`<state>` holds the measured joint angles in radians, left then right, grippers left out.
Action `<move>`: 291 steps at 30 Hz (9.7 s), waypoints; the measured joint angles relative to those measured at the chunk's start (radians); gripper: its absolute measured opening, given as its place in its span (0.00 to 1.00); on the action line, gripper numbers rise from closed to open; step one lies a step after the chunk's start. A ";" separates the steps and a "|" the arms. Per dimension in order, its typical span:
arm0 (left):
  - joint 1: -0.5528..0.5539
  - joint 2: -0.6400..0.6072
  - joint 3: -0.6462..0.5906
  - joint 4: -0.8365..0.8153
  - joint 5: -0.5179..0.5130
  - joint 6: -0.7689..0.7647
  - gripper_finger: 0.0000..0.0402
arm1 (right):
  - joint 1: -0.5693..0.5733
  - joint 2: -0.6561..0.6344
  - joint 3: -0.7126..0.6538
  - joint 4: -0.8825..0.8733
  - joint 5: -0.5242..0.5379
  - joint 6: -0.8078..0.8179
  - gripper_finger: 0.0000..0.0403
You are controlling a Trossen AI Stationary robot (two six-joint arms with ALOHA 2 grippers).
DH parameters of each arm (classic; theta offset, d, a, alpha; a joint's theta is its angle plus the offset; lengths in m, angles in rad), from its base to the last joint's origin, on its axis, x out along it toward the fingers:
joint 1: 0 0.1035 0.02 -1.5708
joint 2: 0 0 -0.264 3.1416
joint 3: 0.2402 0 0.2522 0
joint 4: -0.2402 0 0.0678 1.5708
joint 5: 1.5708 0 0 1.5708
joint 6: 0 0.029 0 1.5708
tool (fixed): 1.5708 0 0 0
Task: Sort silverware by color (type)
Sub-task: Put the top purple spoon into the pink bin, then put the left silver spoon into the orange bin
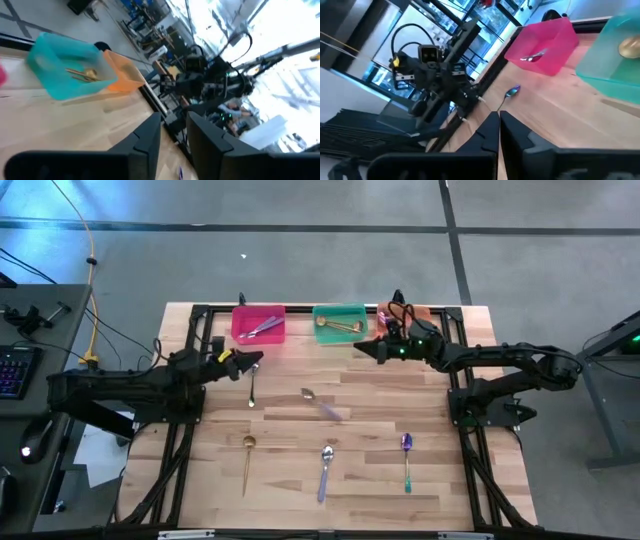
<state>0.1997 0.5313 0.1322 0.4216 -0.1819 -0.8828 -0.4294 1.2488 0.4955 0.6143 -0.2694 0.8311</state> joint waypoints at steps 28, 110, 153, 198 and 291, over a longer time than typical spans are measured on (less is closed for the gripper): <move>-0.098 0.832 0.665 -0.684 0.407 0.885 0.09 | 0.109 -0.098 0.318 -0.745 0.071 -0.321 0.00; 0.763 0.978 0.756 -0.965 0.206 1.149 0.00 | 0.109 -0.377 0.317 -0.902 0.242 -0.365 0.00; 0.129 0.465 0.550 -1.004 0.128 0.038 0.06 | 0.080 -0.283 0.317 -0.833 0.291 -0.498 0.00; 0.021 0.681 0.252 -0.805 -0.026 -0.276 0.11 | 0.080 -0.061 0.317 -0.624 0.258 -0.498 0.00; 0.056 0.965 0.536 0.531 0.384 -0.023 0.14 | 0.155 0.279 0.474 -0.075 0.081 -0.188 0.00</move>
<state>0.2553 1.4967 0.6682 0.9526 0.2019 -0.9058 -0.2742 1.5278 0.9695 0.5390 -0.1880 0.6426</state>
